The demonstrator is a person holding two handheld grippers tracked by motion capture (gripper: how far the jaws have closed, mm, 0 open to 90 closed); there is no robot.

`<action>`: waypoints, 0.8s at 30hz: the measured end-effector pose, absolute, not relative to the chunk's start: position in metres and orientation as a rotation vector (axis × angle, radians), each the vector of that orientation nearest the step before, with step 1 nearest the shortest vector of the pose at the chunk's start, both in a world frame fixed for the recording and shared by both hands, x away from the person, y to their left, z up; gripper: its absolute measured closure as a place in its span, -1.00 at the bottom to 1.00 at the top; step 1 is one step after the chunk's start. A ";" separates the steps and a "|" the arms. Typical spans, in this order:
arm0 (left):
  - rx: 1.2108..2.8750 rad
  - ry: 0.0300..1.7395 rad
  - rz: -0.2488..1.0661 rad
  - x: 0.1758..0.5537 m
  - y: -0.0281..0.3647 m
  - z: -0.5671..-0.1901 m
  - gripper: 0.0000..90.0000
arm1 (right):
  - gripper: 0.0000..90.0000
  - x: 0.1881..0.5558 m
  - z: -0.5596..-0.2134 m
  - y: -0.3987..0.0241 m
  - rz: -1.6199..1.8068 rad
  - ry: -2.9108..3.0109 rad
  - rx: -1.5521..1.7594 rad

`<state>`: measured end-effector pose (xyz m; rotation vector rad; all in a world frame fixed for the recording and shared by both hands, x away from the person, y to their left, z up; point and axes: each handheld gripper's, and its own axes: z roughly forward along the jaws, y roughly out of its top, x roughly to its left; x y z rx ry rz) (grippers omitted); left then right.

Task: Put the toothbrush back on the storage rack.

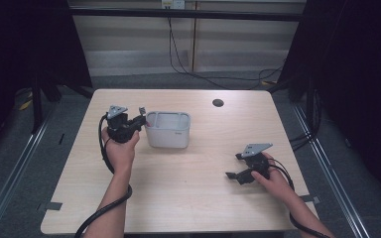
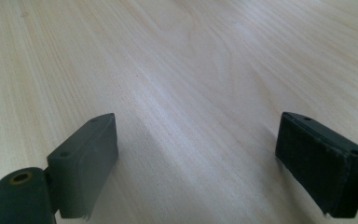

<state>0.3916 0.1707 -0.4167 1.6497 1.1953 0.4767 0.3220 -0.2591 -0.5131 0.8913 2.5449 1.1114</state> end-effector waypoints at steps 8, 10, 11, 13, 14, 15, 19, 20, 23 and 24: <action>1.652 1.196 0.477 0.391 0.172 -0.415 0.76 | -0.72 0.322 -0.513 -0.259 1.112 2.545 0.891; 1.651 1.197 0.474 0.391 0.172 -0.415 0.74 | -0.72 0.322 -0.513 -0.259 1.112 2.545 0.892; 1.654 1.197 0.475 0.391 0.173 -0.415 0.73 | -0.72 0.322 -0.513 -0.259 1.112 2.545 0.891; 1.653 1.201 0.476 0.392 0.173 -0.415 0.70 | -0.72 0.322 -0.513 -0.259 1.112 2.545 0.892; 1.654 1.201 0.475 0.392 0.173 -0.415 0.70 | -0.72 0.322 -0.513 -0.259 1.112 2.545 0.891; 1.654 1.202 0.472 0.392 0.174 -0.415 0.69 | -0.72 0.322 -0.513 -0.259 1.113 2.546 0.891; 1.653 1.210 0.472 0.392 0.174 -0.415 0.61 | -0.72 0.322 -0.513 -0.259 1.112 2.545 0.892; 1.651 1.210 0.472 0.392 0.175 -0.416 0.60 | -0.72 0.322 -0.513 -0.259 1.112 2.545 0.892; 1.655 1.212 0.472 0.392 0.176 -0.416 0.55 | -0.72 0.322 -0.513 -0.259 1.112 2.545 0.892; 1.654 1.212 0.472 0.392 0.176 -0.416 0.54 | -0.72 0.322 -0.513 -0.259 1.112 2.545 0.892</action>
